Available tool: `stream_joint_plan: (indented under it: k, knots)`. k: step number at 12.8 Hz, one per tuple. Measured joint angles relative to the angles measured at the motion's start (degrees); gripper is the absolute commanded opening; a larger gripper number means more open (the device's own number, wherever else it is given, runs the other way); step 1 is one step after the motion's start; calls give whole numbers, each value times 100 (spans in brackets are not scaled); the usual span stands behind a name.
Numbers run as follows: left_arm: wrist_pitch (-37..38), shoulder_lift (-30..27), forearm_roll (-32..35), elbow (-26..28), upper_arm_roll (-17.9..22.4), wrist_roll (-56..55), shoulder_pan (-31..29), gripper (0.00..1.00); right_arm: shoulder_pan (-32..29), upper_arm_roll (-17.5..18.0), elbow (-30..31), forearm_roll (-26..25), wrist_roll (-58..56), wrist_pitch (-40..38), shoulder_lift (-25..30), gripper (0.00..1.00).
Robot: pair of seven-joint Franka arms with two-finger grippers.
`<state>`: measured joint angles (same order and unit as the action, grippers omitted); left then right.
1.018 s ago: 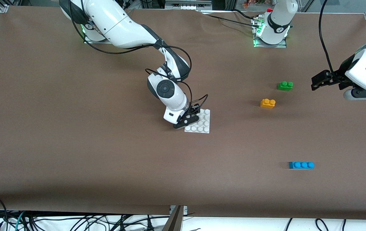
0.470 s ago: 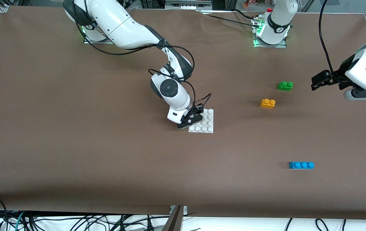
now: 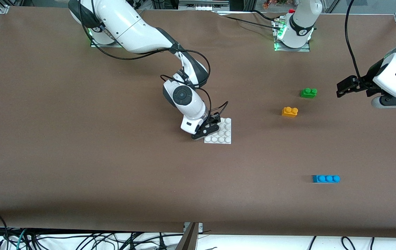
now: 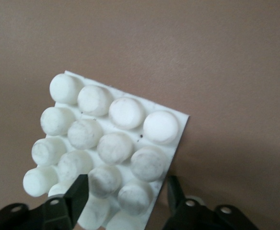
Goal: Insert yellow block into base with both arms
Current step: 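Push the base plate further and square it with the right gripper, then release the plate and withdraw the right gripper while the left gripper reaches out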
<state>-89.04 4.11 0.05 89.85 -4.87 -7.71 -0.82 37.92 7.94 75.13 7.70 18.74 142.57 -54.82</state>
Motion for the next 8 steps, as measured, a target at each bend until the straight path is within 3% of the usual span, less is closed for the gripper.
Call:
stream_joint_plan:
  k: [8]
  knots:
    - [101, 0, 0, 0, 24, 0, -30, 100, -374, -16, -217, 0, 0, -360, 91, 100]
